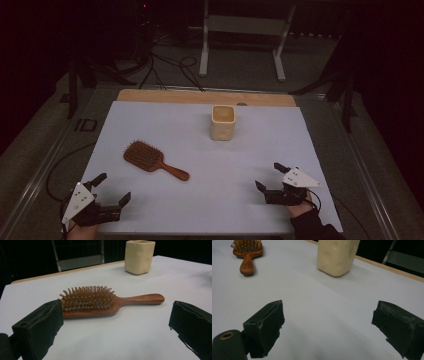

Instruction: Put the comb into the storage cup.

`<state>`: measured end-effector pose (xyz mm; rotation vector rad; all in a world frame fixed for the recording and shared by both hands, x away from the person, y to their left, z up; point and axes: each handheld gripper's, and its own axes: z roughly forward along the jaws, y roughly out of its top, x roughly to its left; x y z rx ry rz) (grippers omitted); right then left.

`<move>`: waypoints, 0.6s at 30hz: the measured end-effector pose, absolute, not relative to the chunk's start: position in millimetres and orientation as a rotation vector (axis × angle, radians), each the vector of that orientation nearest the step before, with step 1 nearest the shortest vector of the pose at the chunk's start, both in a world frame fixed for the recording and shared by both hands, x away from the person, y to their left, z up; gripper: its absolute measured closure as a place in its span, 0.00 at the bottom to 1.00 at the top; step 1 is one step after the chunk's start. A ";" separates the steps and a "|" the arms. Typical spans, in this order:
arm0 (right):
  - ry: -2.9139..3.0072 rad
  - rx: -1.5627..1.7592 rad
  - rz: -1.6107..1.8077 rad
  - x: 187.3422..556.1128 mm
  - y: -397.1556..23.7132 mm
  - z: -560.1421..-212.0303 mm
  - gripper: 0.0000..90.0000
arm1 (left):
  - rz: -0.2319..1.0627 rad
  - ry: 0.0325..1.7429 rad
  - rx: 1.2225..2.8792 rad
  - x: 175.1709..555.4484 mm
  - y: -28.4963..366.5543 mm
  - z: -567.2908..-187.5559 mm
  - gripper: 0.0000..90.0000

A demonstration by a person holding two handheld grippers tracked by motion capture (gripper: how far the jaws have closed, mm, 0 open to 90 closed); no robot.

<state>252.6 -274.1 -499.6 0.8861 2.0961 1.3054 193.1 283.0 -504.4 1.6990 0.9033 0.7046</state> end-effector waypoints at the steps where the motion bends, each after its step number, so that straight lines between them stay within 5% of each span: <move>1: 2.096 0.886 1.305 252.6 -274.1 -499.6 0.10 | 0.705 0.903 1.699 193.1 283.0 -504.4 0.00; 18: 2.106 0.882 1.318 251.0 -272.3 -499.5 0.10 | 0.696 0.879 1.716 194.5 279.3 -503.0 0.00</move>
